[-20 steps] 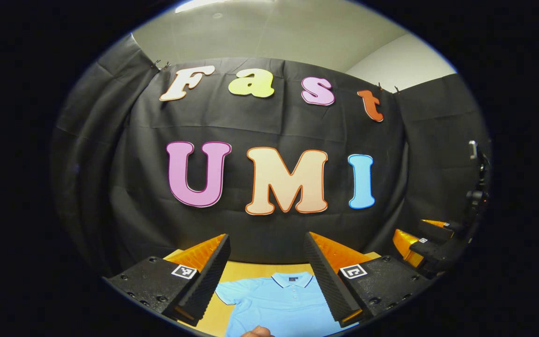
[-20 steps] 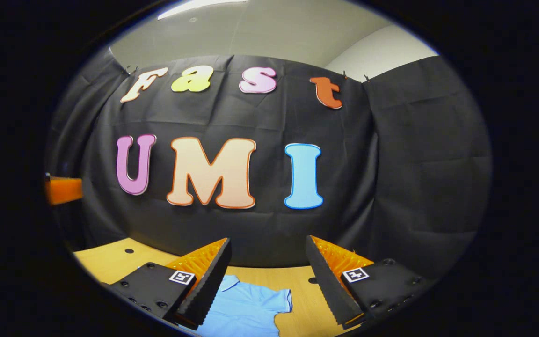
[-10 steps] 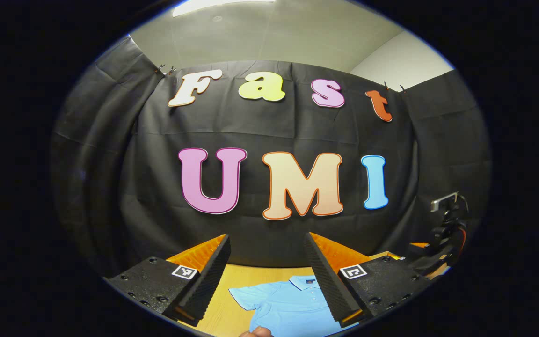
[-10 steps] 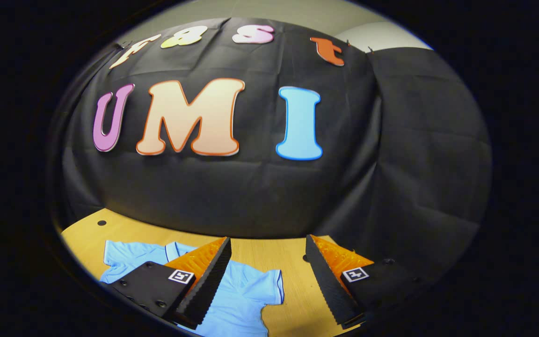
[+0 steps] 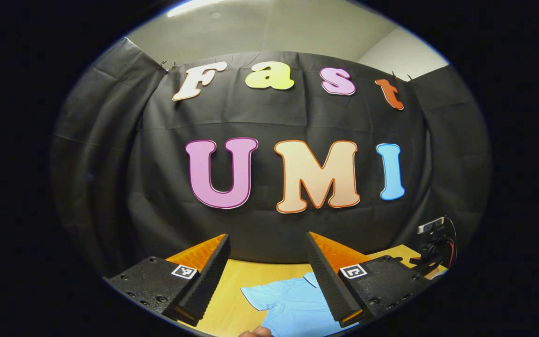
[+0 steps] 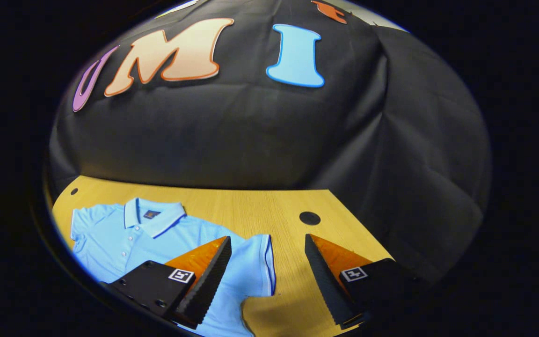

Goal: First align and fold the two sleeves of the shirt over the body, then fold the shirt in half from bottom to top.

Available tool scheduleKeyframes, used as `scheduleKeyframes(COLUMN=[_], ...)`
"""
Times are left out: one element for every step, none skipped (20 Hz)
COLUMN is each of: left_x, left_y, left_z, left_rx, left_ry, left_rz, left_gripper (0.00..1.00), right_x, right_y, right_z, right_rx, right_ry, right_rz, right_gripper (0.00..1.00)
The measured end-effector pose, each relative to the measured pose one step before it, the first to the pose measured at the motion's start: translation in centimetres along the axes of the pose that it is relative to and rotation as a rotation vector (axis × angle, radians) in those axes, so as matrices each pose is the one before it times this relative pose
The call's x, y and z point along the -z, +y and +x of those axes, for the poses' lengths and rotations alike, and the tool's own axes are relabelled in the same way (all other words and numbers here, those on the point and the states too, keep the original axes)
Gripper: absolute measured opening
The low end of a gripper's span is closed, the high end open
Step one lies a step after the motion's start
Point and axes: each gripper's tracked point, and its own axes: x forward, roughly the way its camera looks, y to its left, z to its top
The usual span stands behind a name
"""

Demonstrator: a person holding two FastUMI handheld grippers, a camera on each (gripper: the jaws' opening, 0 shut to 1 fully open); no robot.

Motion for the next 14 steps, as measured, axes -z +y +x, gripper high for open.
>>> scheduleKeyframes(left_x=[0.290, 0.341, 0.150, 0.164, 0.093, 0.217, 0.151, 0.254, 0.104, 0.110, 0.010, -0.021, -0.037, 0.106], left_y=[-0.003, -0.092, -0.020, -0.130, -0.087, -0.091, -0.156, -0.061, -0.130, -0.098, -0.036, 0.060, -0.016, -0.007], left_z=[0.351, 0.225, 0.233, 0.391, 0.236, 0.245, 0.195, 0.107, 0.123, 0.105, -0.027, 0.197, 0.083, 0.053], left_rx=[0.00034, 0.00080, 0.00132, 0.00236, 0.00144, 0.00146, 0.00339, 0.00304, 0.00290, 0.00188, 0.00104, 0.00078, 0.00115, 0.00007], left_ry=[0.01136, 0.00972, 0.00501, 0.00272, 0.00159, 0.00362, 0.00520, 0.00581, 0.00573, 0.00357, 0.00141, -0.00046, 0.00016, 0.00138], left_rz=[0.00141, 0.00133, -0.00052, -0.00150, -0.00150, -0.00189, -0.00402, -0.00342, -0.00125, 0.00026, 0.00243, 0.00273, 0.00226, 0.00085], left_gripper=[0.94, 0.95, 0.95, 0.94, 0.95, 0.95, 0.95, 0.95, 0.95, 0.95, 0.95, 0.95, 0.95, 0.95], right_x=[1.144, 0.959, 0.939, 0.787, 0.780, 0.445, 0.636, 0.639, 0.757, 0.626, 0.087, 0.070, -0.023, -0.597], right_y=[0.022, 0.000, -0.072, -0.107, 0.106, 0.056, 0.131, 0.020, 0.156, 0.125, 0.249, 0.221, 0.201, -0.129], right_z=[0.684, 0.703, 0.631, 0.535, 0.448, 0.344, 0.408, 0.369, 0.172, 0.078, 0.333, 0.187, -0.008, 0.158], right_rx=[0.00194, 0.00363, 0.00359, 0.00254, -0.00460, -0.00428, -0.00725, -0.00238, -0.00644, -0.00653, -0.01436, -0.01153, -0.01208, -0.00200], right_ry=[0.02910, 0.02676, 0.03029, 0.02503, 0.02342, 0.01906, 0.02039, 0.02608, 0.03129, 0.03108, 0.00615, 0.00635, 0.01116, -0.01681], right_rz=[0.00535, 0.00172, 0.00082, 0.00227, 0.00479, 0.00614, 0.00725, 0.01182, 0.01721, 0.01711, 0.02654, 0.01934, 0.02193, 0.00145], right_gripper=[1.00, 0.98, 0.98, 0.98, 0.98, 0.98, 0.97, 1.00, 0.94, 0.93, 0.91, 0.89, 0.82, 0.77])
